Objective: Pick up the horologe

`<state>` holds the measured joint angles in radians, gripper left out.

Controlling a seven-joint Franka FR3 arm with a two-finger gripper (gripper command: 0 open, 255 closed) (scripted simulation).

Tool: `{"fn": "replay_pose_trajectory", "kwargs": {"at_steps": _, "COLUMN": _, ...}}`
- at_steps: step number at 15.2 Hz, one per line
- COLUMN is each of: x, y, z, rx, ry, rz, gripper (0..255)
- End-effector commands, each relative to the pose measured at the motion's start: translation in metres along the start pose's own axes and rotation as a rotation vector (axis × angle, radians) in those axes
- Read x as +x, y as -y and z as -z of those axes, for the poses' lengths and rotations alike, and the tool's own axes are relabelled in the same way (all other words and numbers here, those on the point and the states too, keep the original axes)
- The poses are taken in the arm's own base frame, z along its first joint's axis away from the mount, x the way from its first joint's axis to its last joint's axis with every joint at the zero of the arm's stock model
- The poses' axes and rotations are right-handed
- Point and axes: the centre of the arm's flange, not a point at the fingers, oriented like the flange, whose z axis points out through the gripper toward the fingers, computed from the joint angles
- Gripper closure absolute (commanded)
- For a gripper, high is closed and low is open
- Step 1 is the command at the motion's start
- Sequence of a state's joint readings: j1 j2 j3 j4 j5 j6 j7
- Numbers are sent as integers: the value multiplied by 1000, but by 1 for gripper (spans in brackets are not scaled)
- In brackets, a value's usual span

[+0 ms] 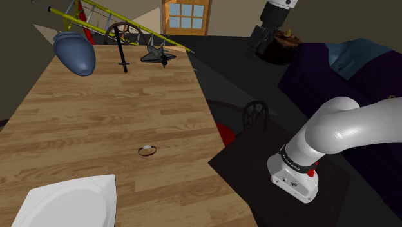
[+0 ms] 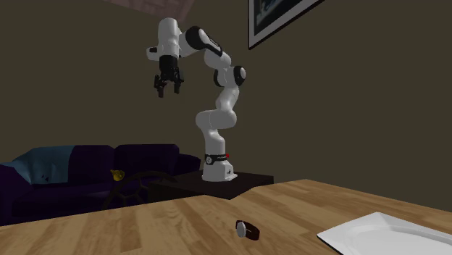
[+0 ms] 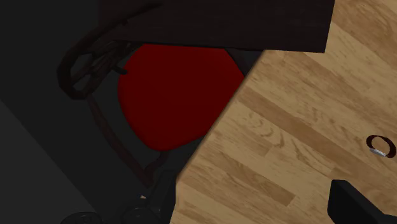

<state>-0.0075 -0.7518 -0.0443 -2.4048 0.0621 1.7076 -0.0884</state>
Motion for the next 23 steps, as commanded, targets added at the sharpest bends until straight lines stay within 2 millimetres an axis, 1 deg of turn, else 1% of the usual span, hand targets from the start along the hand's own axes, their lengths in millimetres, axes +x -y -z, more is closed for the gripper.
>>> {"fn": "replay_pose_trajectory", "kwargs": {"at_steps": 1, "x": 0, "y": 0, "z": 0, "rx": 0, "ry": 0, "rz": 0, "gripper": 0}}
{"fn": "replay_pose_trajectory", "kwargs": {"at_steps": 7, "x": 43, "y": 44, "z": -53, "rx": 0, "ry": 29, "rz": 115, "gripper": 0}}
{"fn": "replay_pose_trajectory", "kwargs": {"at_steps": 12, "x": 74, "y": 85, "z": -98, "rx": 1, "ry": 54, "rz": 211, "gripper": 0}}
{"fn": "replay_pose_trajectory", "kwargs": {"at_steps": 18, "x": 104, "y": 137, "z": -153, "rx": 1, "ry": 84, "rz": 326, "gripper": 0}}
{"fn": "replay_pose_trajectory", "kwargs": {"at_steps": 23, "x": 124, "y": 183, "z": -200, "rx": 1, "ry": 108, "rz": 422, "gripper": 0}}
